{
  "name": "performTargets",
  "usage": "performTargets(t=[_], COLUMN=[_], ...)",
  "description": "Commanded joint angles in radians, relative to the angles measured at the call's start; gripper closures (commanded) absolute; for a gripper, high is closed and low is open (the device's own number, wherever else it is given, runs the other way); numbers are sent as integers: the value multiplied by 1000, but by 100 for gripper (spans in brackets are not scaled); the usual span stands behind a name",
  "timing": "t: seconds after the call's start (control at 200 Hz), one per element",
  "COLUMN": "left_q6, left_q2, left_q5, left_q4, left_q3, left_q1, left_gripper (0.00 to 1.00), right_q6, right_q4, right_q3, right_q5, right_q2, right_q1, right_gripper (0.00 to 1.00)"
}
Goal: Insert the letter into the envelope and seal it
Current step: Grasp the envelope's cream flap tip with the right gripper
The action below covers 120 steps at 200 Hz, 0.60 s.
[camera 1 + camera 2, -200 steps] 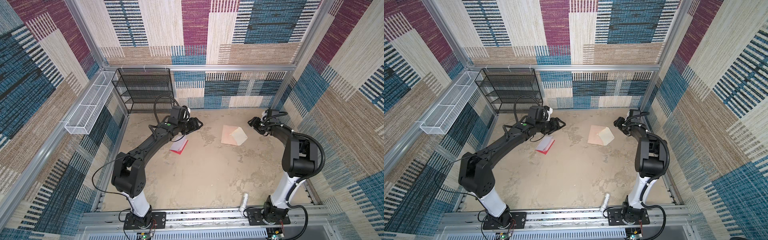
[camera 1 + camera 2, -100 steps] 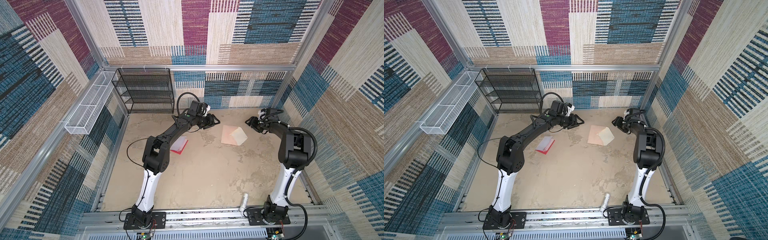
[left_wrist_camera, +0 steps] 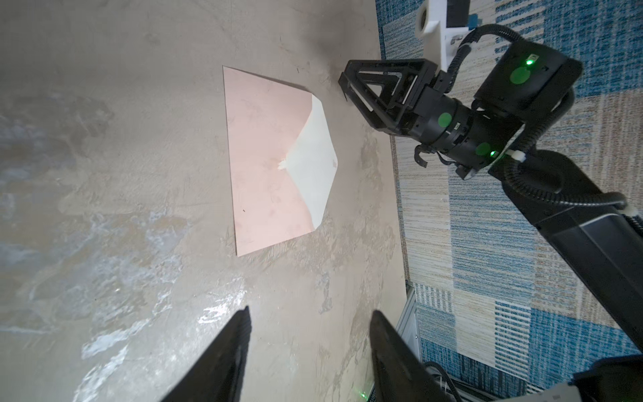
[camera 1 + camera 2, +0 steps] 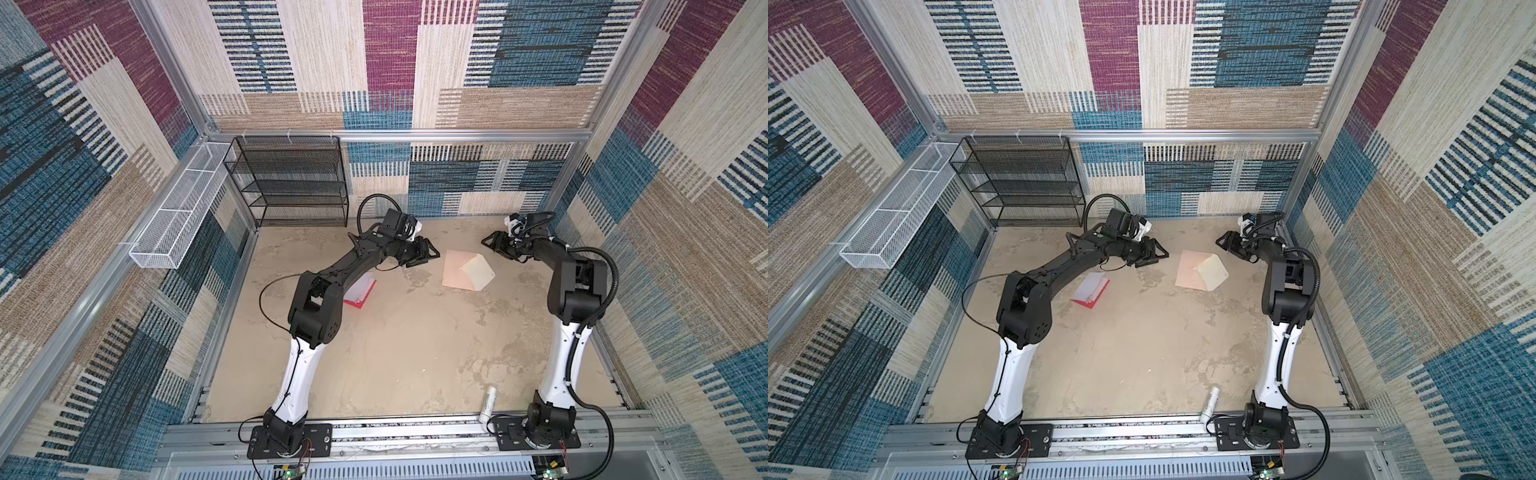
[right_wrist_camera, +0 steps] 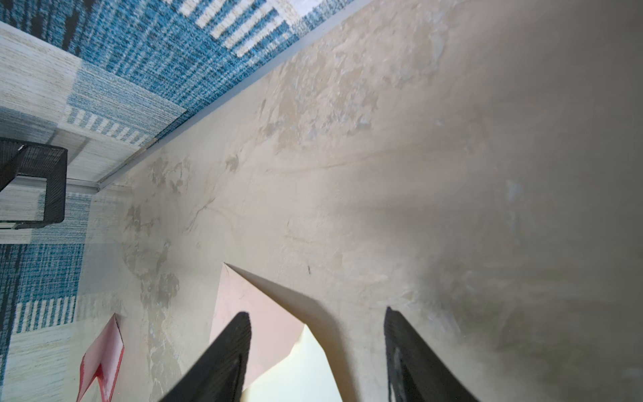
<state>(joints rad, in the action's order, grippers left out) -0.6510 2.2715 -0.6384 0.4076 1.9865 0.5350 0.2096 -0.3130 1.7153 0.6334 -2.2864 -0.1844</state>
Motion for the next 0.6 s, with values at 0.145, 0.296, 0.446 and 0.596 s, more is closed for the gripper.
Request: performTargets(t=[0.145, 0.296, 0.446, 0.596], left_q6=[26, 18, 22, 29], left_q2=[-12, -6, 1, 3], left_q5=[-13, -18, -23, -26], left_q4=[19, 17, 31, 37], left_q3=[1, 7, 27, 30], left_q1=[0, 2, 0, 1], left_gripper=[43, 43, 43, 44], right_q6=[-67, -104, -120, -140], right_q4=[-38, -68, -80, -96], right_q3=[-5, -39, -75, -95], right_q5=[67, 75, 75, 86], right_q2=[-18, -10, 8, 30], right_q1=[17, 26, 26, 26], right_gripper=[37, 38, 40, 45])
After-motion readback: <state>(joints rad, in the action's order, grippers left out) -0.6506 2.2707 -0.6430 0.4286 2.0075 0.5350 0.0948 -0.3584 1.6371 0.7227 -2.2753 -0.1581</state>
